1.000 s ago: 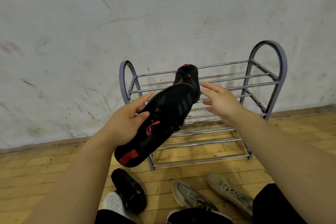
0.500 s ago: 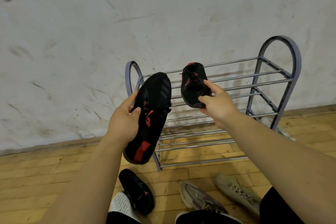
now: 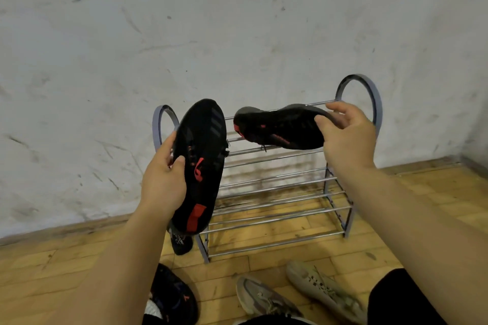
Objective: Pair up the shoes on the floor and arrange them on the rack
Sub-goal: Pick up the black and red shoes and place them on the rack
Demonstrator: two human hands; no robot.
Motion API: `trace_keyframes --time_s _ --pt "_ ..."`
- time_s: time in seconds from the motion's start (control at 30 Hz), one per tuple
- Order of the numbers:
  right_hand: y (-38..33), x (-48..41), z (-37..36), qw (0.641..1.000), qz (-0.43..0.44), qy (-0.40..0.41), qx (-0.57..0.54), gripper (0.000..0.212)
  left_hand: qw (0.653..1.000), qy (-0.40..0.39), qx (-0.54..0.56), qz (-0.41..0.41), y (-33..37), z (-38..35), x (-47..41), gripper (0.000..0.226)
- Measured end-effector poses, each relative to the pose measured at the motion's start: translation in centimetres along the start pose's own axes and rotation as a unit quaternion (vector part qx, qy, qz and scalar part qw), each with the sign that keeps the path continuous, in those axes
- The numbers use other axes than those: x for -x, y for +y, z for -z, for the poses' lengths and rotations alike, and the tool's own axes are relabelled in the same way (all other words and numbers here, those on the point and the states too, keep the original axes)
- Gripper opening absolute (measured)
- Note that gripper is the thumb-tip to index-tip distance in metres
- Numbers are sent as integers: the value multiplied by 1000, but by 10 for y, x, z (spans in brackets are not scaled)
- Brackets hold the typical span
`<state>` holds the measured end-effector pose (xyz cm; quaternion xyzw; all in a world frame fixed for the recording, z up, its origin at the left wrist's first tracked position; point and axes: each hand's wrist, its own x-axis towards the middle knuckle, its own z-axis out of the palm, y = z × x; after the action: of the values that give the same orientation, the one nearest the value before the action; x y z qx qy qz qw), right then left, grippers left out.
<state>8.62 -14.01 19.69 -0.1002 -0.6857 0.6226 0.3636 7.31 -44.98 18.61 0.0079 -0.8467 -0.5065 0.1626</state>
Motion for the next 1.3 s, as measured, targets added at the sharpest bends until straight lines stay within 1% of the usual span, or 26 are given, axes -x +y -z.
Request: trace_keyframes --time_s 0.1,0.2,0.27,0.3,0.37,0.47,0.53,0.73,0.83,0.9,0.97,1.13,1.2,1.3 --pt "-17 2 11 999 32 11 -32 18 1000 -12 -3 7 5 -7 5 54" --pt "-30 2 23 997 68 6 -34 16 1000 -20 -10 5 11 -13 12 53" --pt "-34 3 30 997 75 -6 -25 18 1000 -19 -15 6 16 -16 15 52" --pt "-35 4 32 997 79 -23 -13 20 1000 -18 -17 5 18 -17 17 52" --pt "-33 7 35 993 83 -86 23 25 999 -22 -24 1 21 -20 20 50" --pt "-27 15 36 978 72 -184 65 27 998 -53 -26 -3 24 -27 28 51" --pt "-25 20 35 974 53 -211 61 26 996 -79 -33 -12 28 -33 33 51" --pt "-20 16 37 977 -43 -207 -33 30 987 -155 15 -45 45 -57 49 57" --pt "-17 13 40 977 -66 -195 -54 36 974 -206 12 -98 57 -64 60 58" --pt "-14 12 40 982 -59 -175 -45 42 961 -244 5 -131 62 -68 66 57" --pt "-12 10 40 986 -43 -160 -16 46 953 -267 8 -142 60 -73 66 58" --pt "-14 12 36 985 25 -168 42 53 949 -283 13 -140 55 -81 60 56" --pt "-15 11 34 982 53 -170 68 52 948 -284 13 -142 58 -81 60 56" --pt "-18 5 36 980 66 -169 81 42 946 -283 10 -155 63 -81 60 57"
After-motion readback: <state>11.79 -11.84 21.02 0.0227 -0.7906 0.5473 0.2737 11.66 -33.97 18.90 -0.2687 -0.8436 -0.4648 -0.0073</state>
